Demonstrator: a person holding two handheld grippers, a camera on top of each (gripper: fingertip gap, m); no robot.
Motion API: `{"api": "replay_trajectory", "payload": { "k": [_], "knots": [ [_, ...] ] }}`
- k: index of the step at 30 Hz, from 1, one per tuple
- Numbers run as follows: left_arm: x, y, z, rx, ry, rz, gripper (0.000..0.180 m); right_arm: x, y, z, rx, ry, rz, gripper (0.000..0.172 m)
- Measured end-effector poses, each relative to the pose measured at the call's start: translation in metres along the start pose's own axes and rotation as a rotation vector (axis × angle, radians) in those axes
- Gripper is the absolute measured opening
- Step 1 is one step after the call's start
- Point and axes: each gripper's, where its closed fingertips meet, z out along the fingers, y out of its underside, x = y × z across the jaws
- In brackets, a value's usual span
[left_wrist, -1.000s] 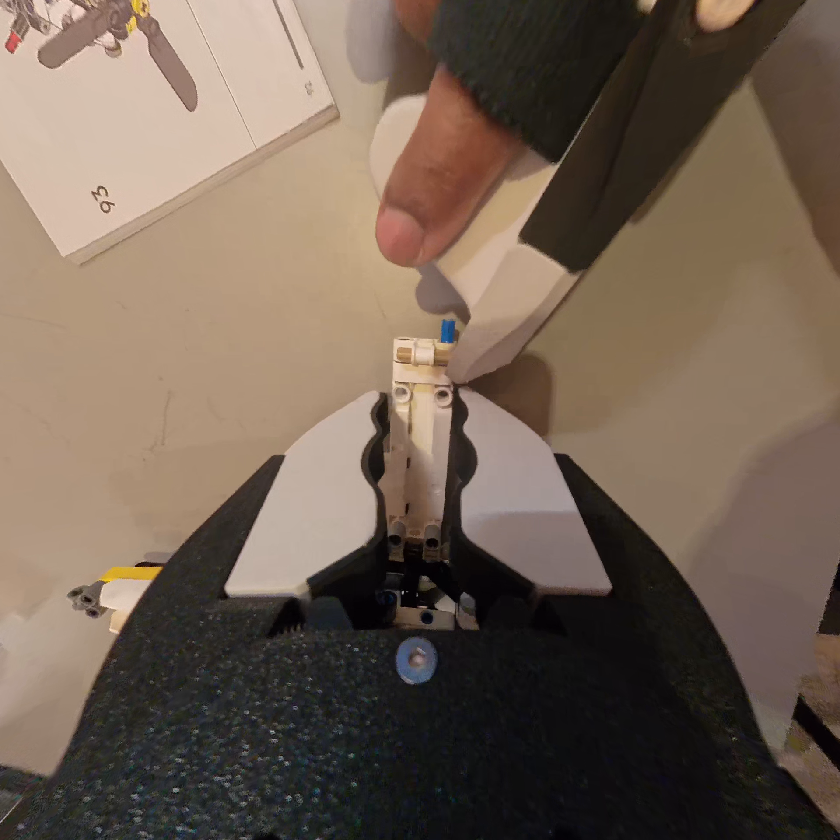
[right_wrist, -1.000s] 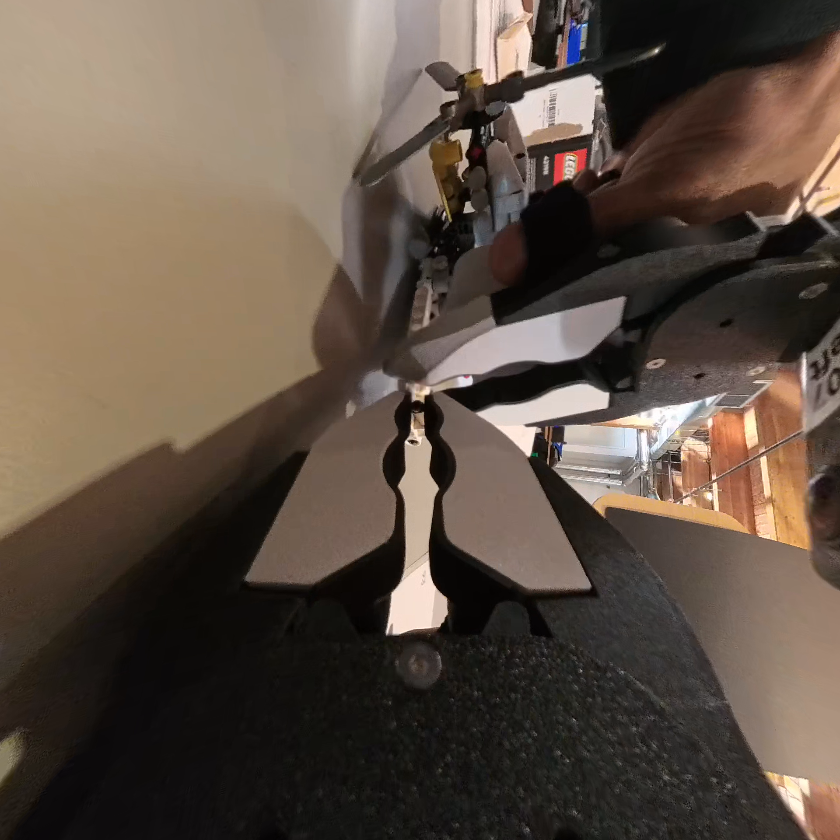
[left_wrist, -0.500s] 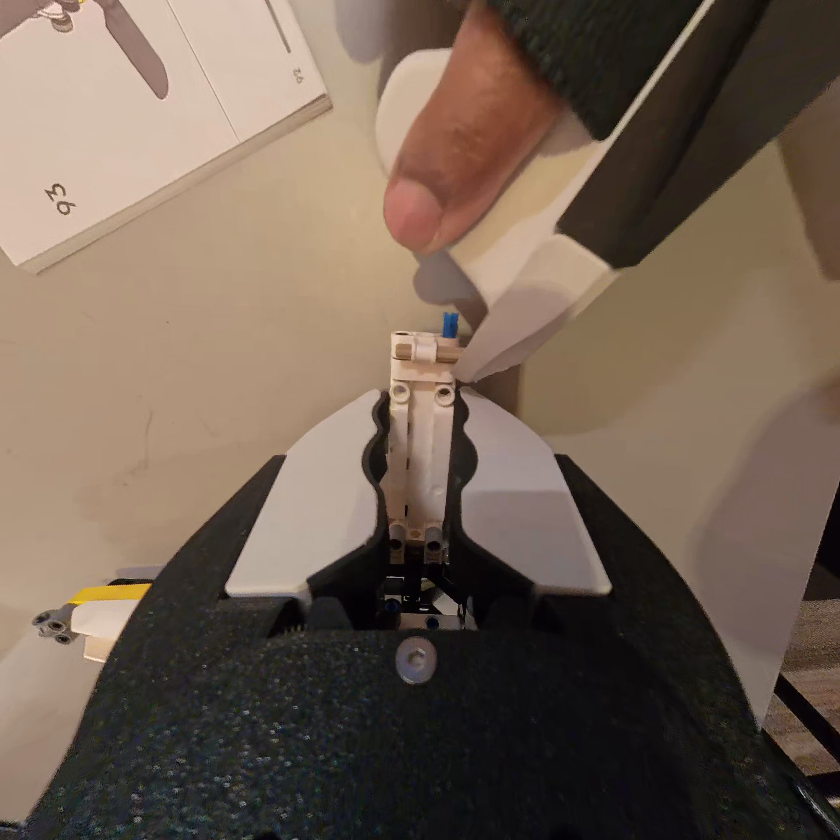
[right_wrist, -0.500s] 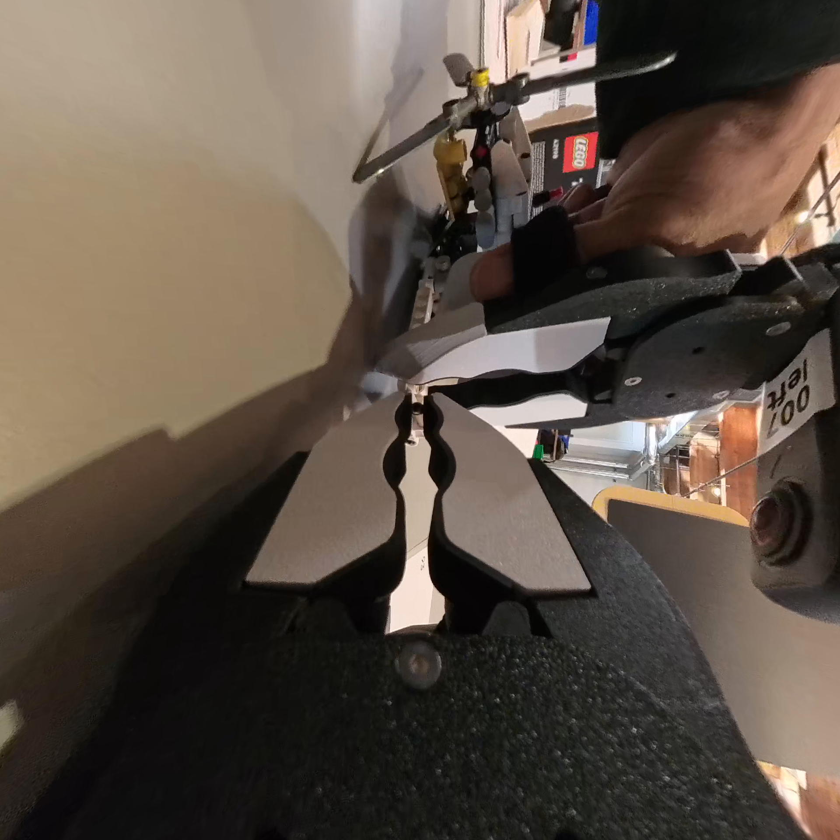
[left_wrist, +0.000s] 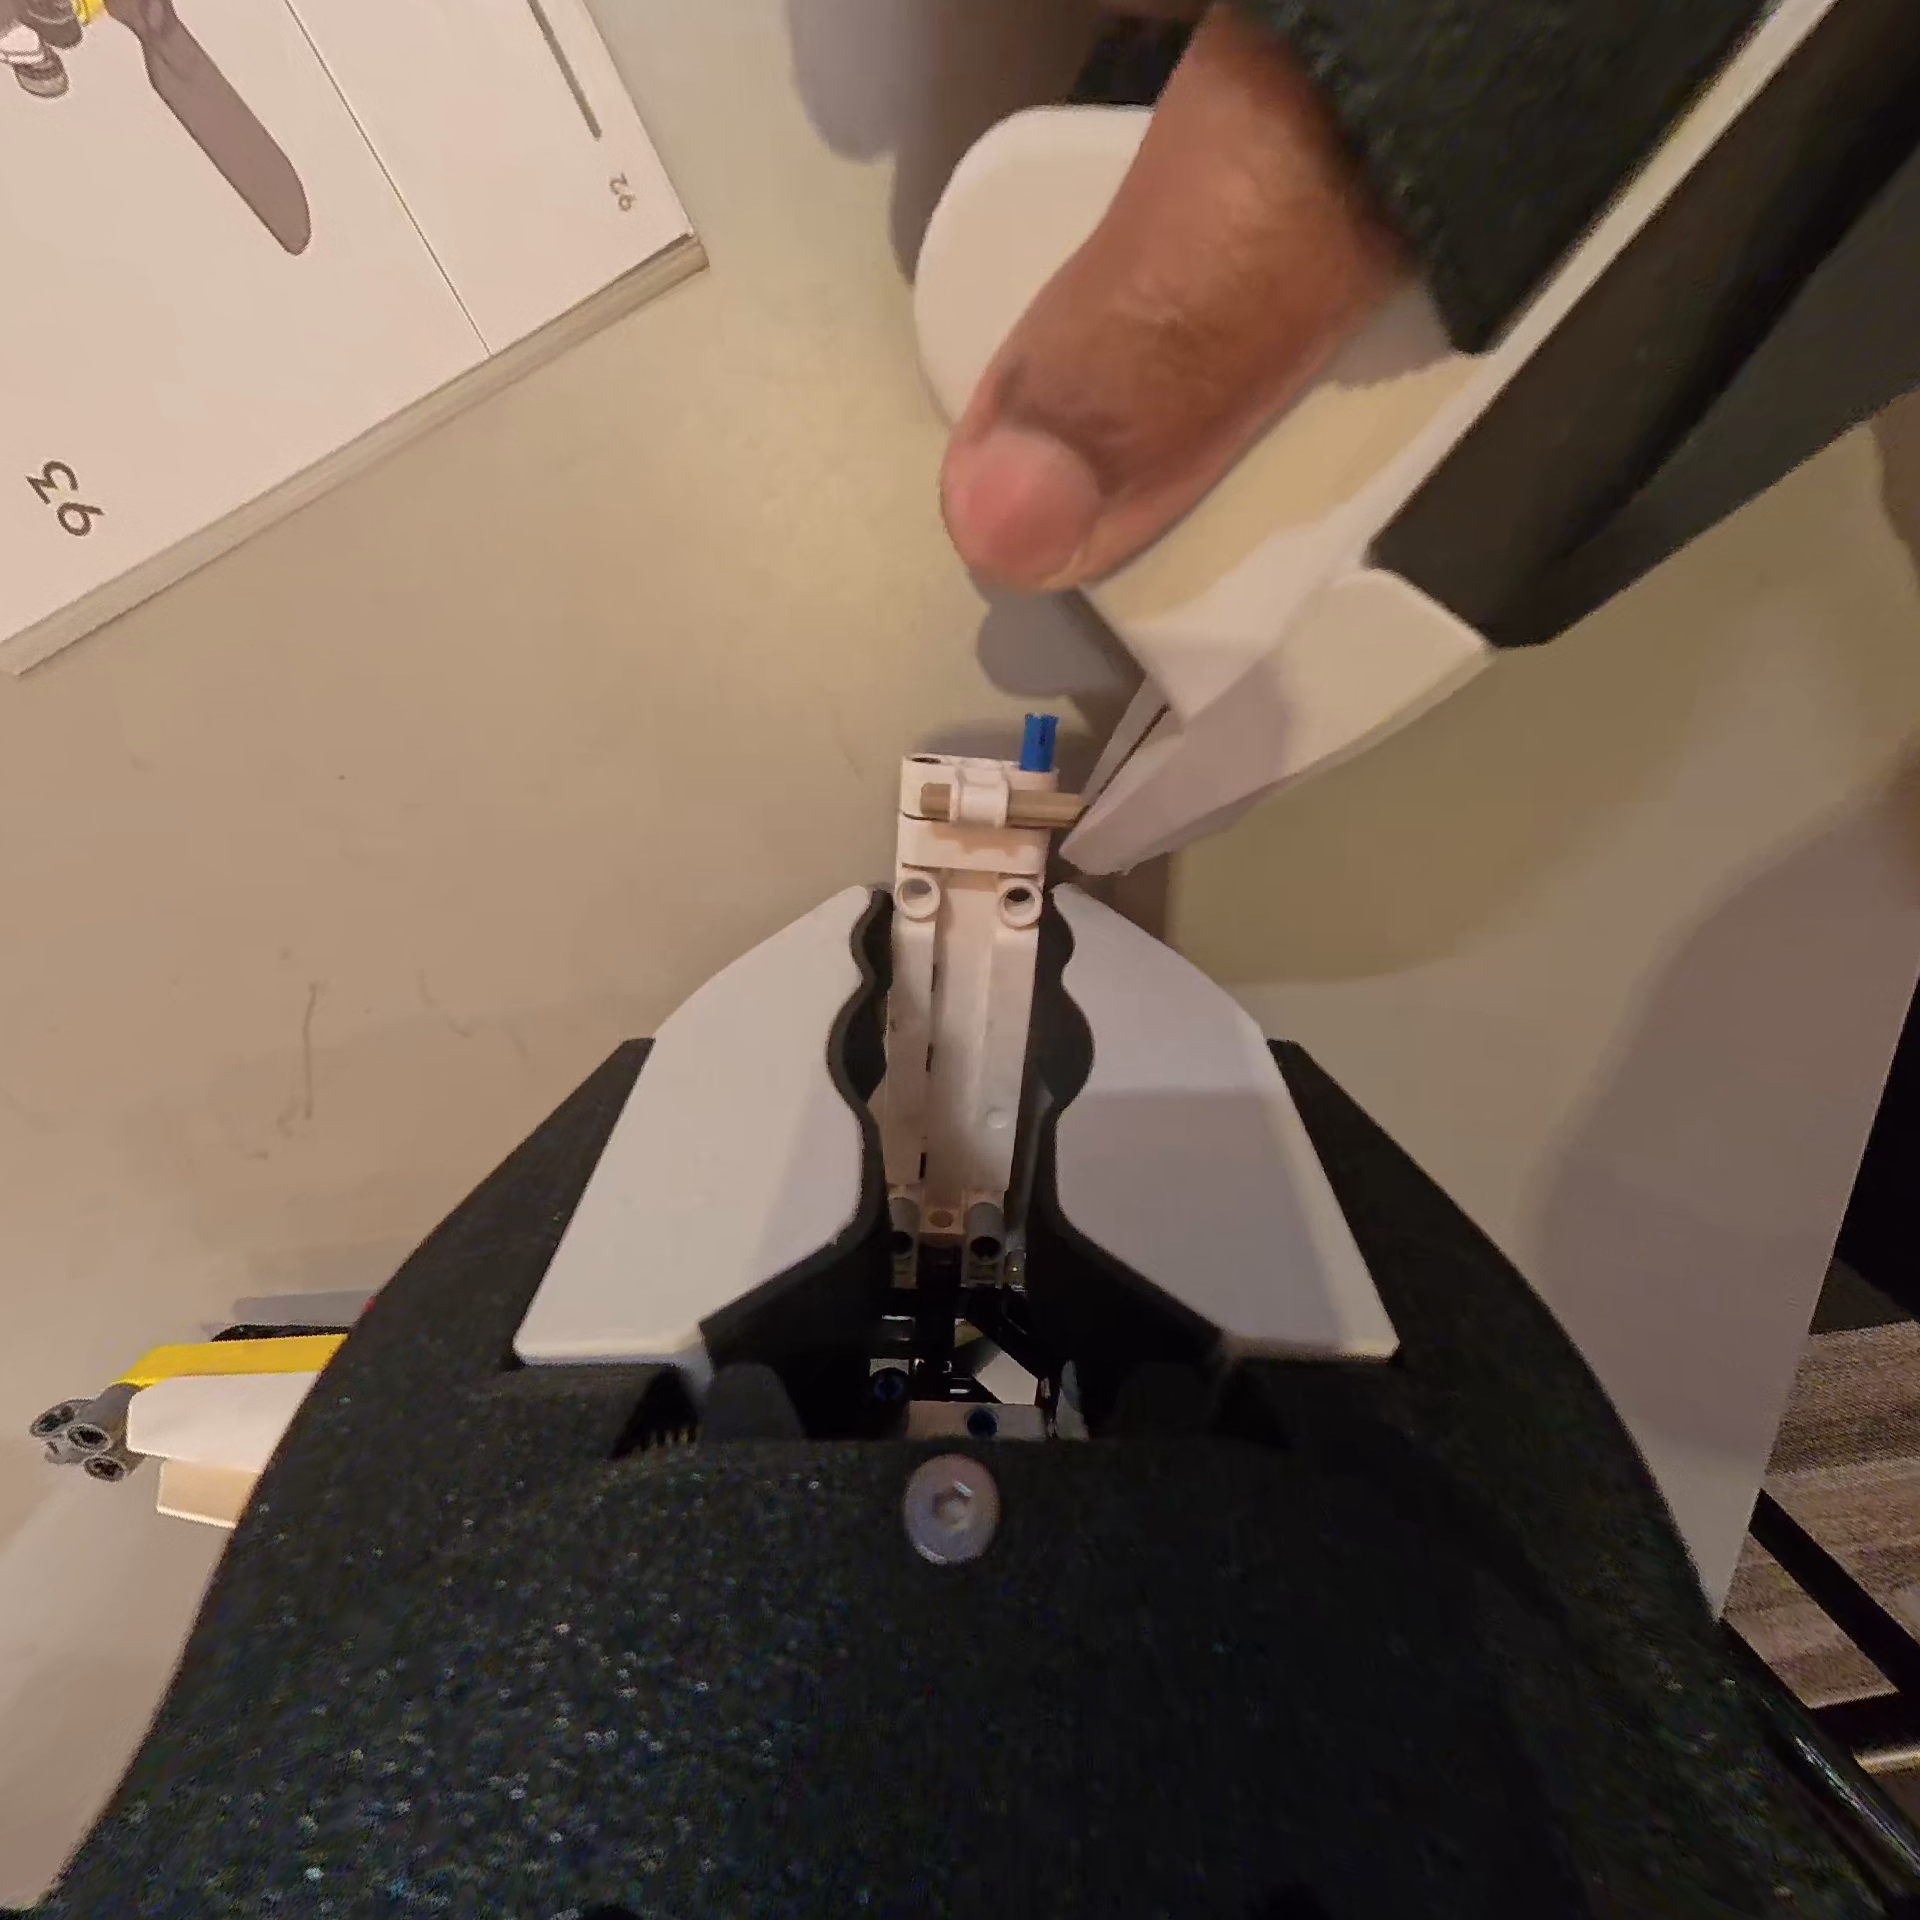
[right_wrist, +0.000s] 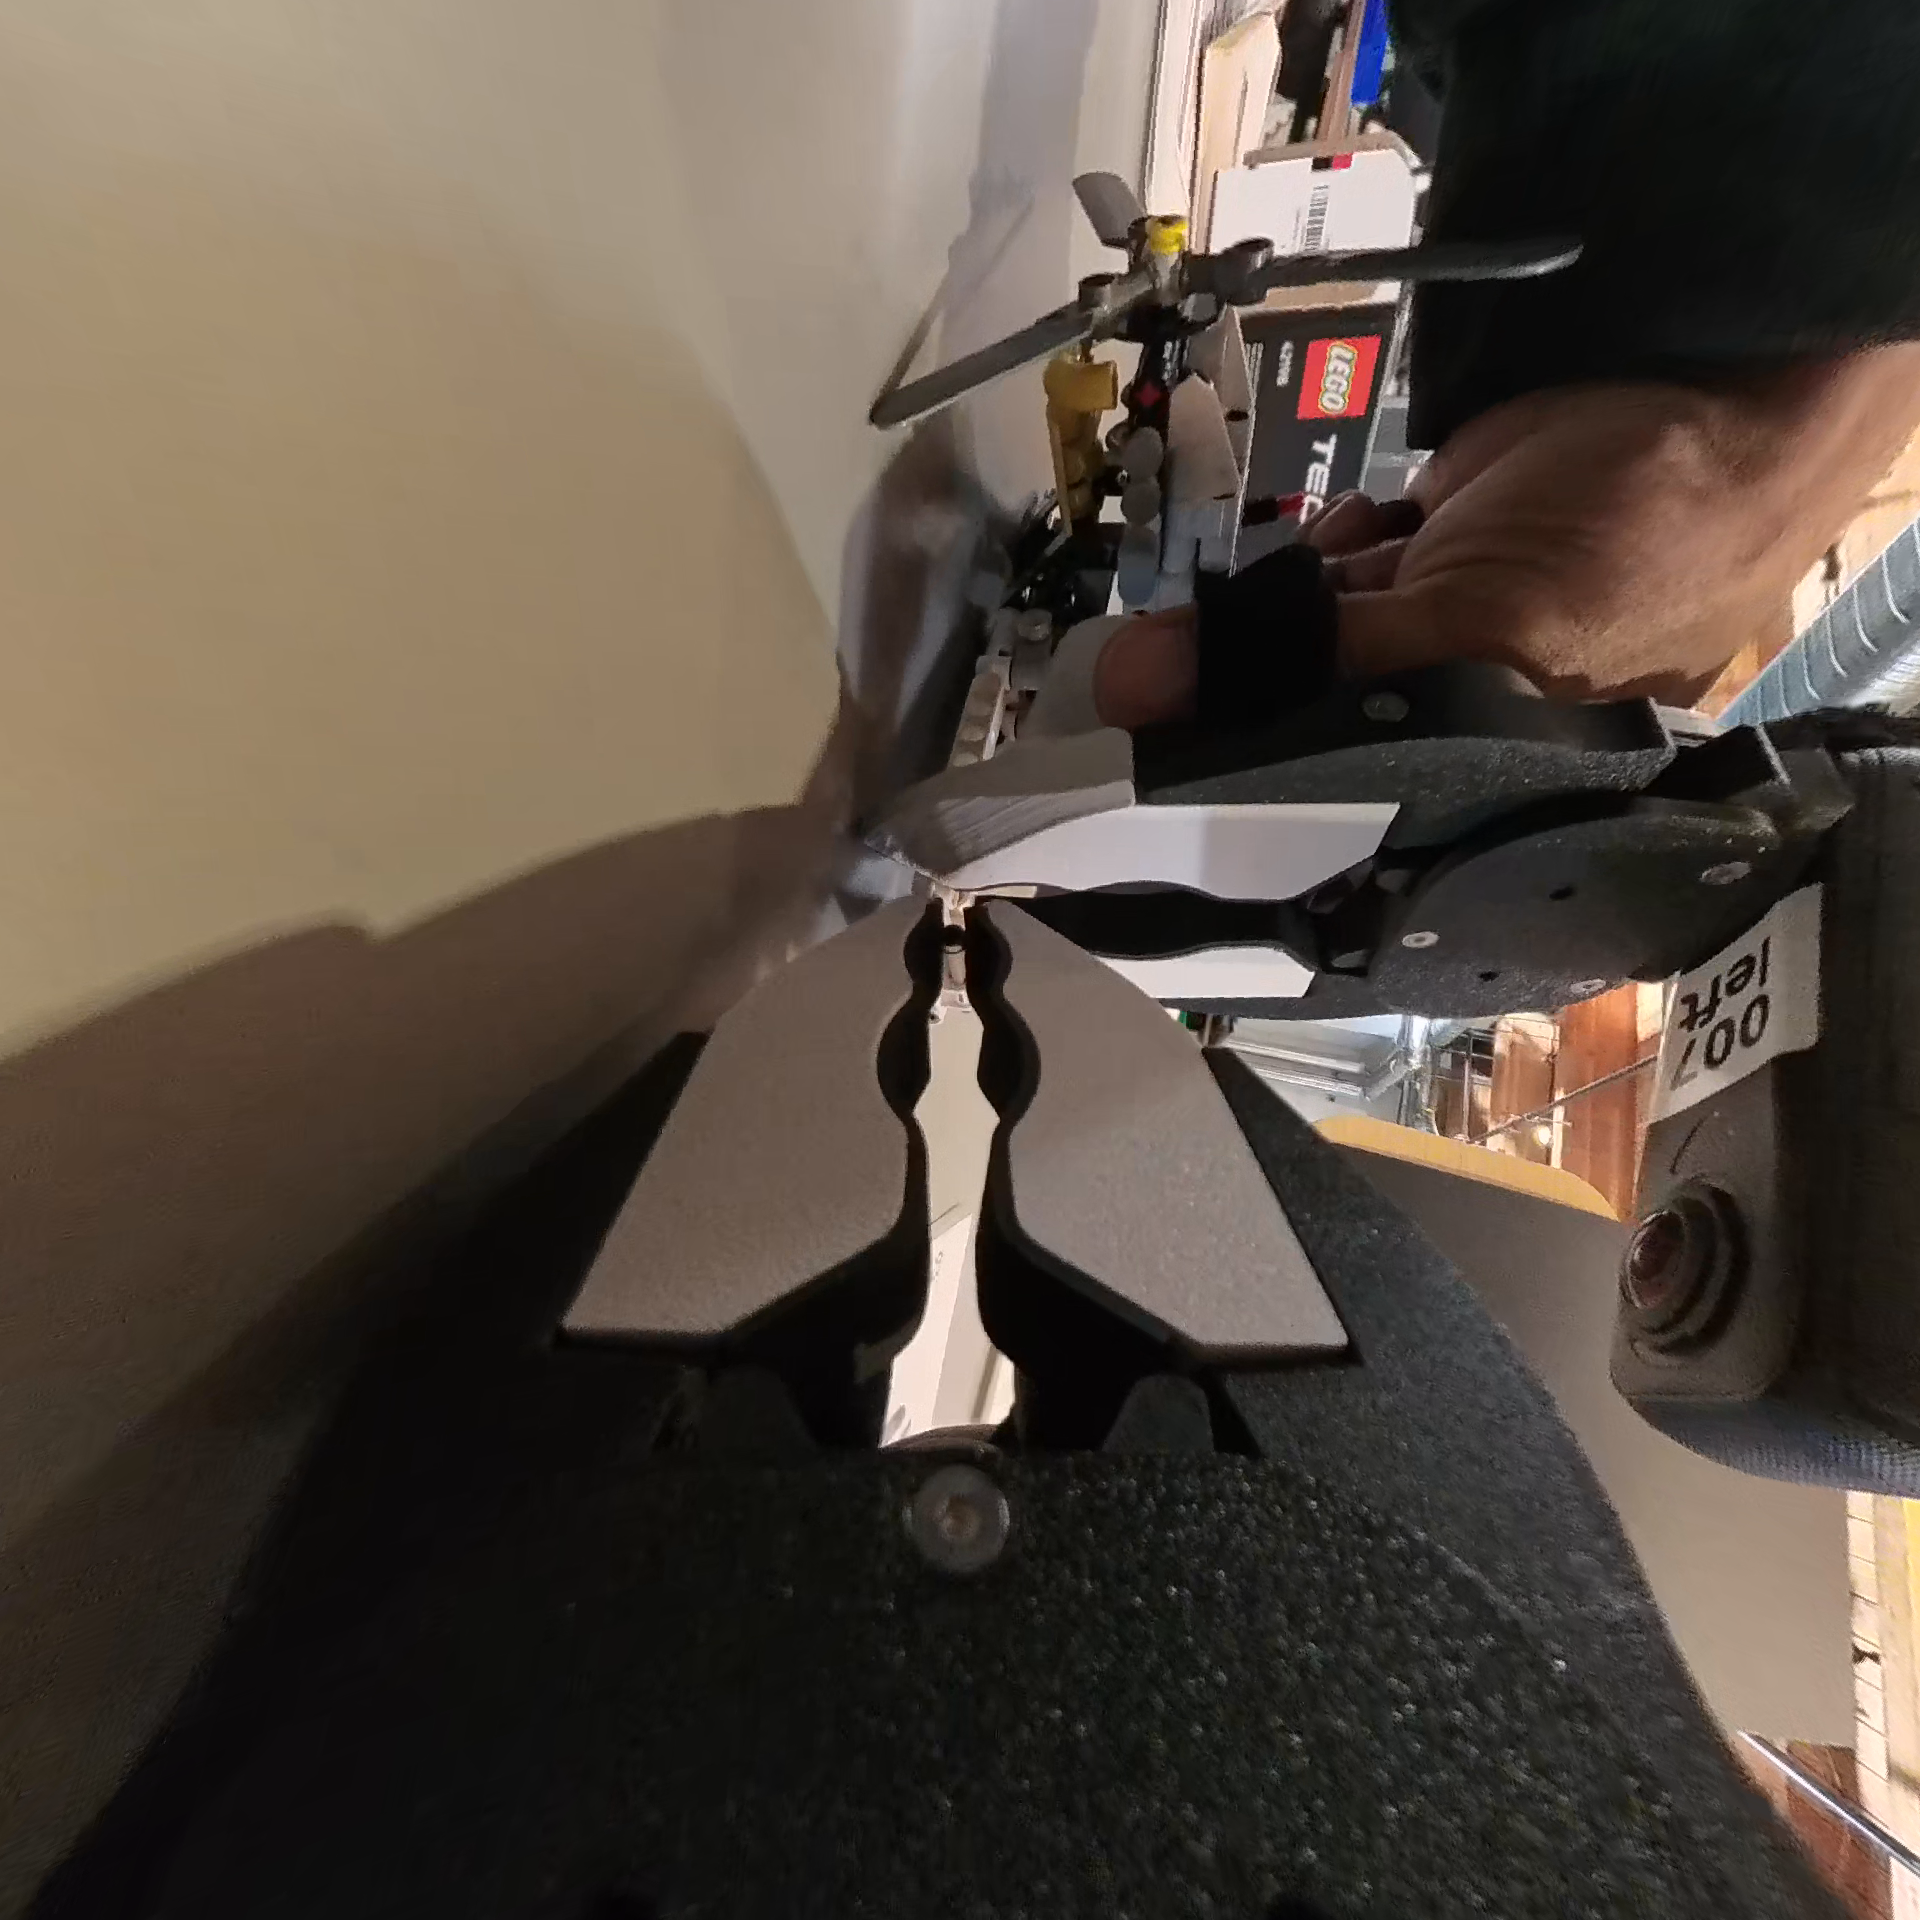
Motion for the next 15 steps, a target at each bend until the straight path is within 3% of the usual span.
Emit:
{"api": "replay_trajectory", "payload": {
  "k": [2,4,6,15],
  "knots": [
    [-0.006,0.0,0.0,0.0,-0.036,-0.019,0.028,-0.001,-0.014,-0.005,0.087,-0.009,0.009,0.0],
    [-0.048,0.021,-0.008,-0.069,-0.188,-0.17,0.028,-0.001,-0.056,-0.019,0.223,-0.028,0.062,0.0],
    [-0.048,0.026,-0.009,-0.051,-0.155,-0.161,0.028,0.009,-0.045,-0.015,0.13,0.049,0.026,0.0],
    [-0.021,0.008,-0.003,-0.003,-0.061,-0.063,0.028,0.012,0.003,0.0,0.005,0.105,0.071,0.004]
  ]
}}
